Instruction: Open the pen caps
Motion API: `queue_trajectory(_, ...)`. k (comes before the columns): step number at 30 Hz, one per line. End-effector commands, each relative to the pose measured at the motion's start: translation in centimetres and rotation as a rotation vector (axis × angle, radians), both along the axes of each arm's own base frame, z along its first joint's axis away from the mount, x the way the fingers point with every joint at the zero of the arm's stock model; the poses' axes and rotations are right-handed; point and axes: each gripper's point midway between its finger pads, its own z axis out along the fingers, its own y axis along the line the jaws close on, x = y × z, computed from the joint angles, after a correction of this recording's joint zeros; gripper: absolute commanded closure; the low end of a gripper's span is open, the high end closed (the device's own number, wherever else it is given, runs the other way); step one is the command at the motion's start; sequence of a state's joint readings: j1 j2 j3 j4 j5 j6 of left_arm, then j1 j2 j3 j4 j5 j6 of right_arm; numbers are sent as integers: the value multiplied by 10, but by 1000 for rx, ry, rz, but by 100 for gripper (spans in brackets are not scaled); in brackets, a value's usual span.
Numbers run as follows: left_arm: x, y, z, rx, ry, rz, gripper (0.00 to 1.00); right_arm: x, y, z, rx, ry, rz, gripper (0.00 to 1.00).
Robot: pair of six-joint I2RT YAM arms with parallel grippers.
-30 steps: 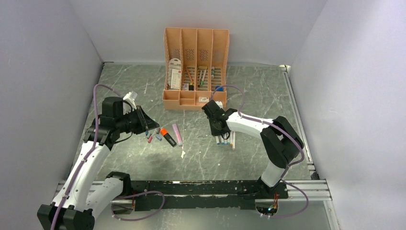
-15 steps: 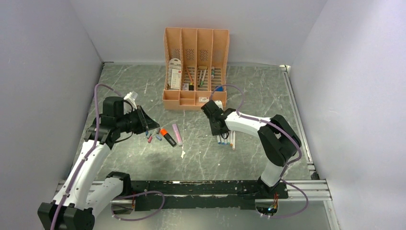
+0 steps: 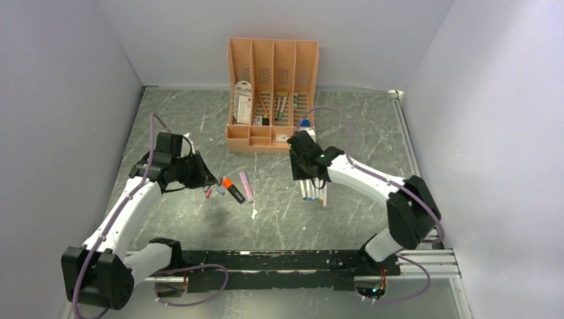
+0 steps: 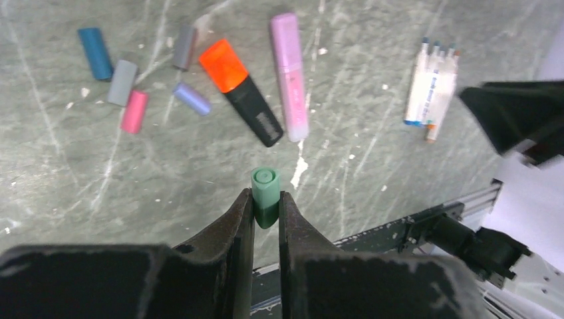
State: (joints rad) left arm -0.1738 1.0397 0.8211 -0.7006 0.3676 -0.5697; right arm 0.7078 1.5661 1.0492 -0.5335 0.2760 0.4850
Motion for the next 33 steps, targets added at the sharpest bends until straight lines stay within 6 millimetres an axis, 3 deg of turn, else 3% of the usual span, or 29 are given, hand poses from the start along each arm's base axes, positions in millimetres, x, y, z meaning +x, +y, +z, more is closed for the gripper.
queue_trajectory(1,-2,15,-25,103,64,23,84,-3,10,39,105,-48,34,56)
queue_trajectory(11,12,37,-50,238,170,120,84,-29,12,65,230,-57,84,49)
queue_trajectory(18,18,41,-61,271,205,130,84,-50,4,49,243,-12,97,48)
queue_trajectory(25,4,35,-91,250,324,114,85,-61,6,47,293,-7,133,46)
queue_trajectory(33,-2,39,-111,280,412,140,83,-71,12,41,324,14,199,45)
